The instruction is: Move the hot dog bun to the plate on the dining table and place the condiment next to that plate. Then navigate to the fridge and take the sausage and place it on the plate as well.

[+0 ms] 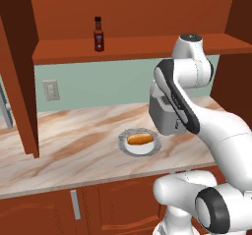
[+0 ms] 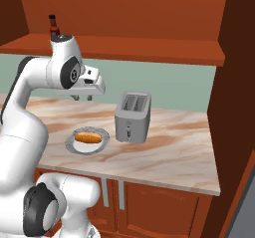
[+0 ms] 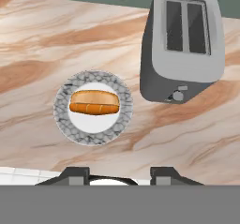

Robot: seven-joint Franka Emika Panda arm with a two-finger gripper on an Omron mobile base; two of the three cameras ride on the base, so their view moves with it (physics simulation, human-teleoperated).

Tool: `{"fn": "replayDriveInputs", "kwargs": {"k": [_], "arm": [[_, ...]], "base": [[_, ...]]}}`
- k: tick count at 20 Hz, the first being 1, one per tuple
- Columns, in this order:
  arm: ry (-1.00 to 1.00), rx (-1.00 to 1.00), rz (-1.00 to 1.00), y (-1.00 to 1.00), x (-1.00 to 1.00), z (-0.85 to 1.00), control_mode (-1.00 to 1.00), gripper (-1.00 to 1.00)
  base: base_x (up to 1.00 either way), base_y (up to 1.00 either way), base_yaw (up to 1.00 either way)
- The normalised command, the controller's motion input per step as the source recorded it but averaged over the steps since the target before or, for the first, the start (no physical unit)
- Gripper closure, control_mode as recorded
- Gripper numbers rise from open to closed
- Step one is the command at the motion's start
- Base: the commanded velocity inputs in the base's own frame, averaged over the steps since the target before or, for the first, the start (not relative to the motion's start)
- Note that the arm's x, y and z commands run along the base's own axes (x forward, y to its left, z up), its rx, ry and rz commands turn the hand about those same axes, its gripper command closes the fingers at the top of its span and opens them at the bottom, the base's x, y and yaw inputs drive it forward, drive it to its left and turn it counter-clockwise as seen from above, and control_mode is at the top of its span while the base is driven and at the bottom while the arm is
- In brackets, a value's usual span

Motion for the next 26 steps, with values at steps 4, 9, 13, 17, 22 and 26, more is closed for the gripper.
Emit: {"fn": "replayDriveInputs", "kwargs": {"k": [4, 9, 13, 17, 22, 26], "arm": [[0.00, -0.03, 0.00, 0.13, -0.37, -0.12, -1.00, -1.00], [0.00, -0.19, 0.18, 0.64, -0.40, -0.38, -1.00, -1.00], [0.02, -0.21, 0.36, 0.56, -0.01, -0.74, -1.00, -1.00], [0.07, -0.15, 0.37, 0.38, 0.31, -0.83, -1.00, -1.00], [0.04, -0.05, 0.32, 0.02, 0.56, -0.56, -1.00, -1.00], [0.05, 0.00, 0.25, 0.00, 0.69, -0.44, -1.00, -1.00]], "base": [[0.00, 0.00, 0.00], [0.00, 0.00, 0.00], [0.00, 0.00, 0.00], [0.00, 0.00, 0.00], [0.00, 0.00, 0.00], [0.00, 0.00, 0.00]]}}
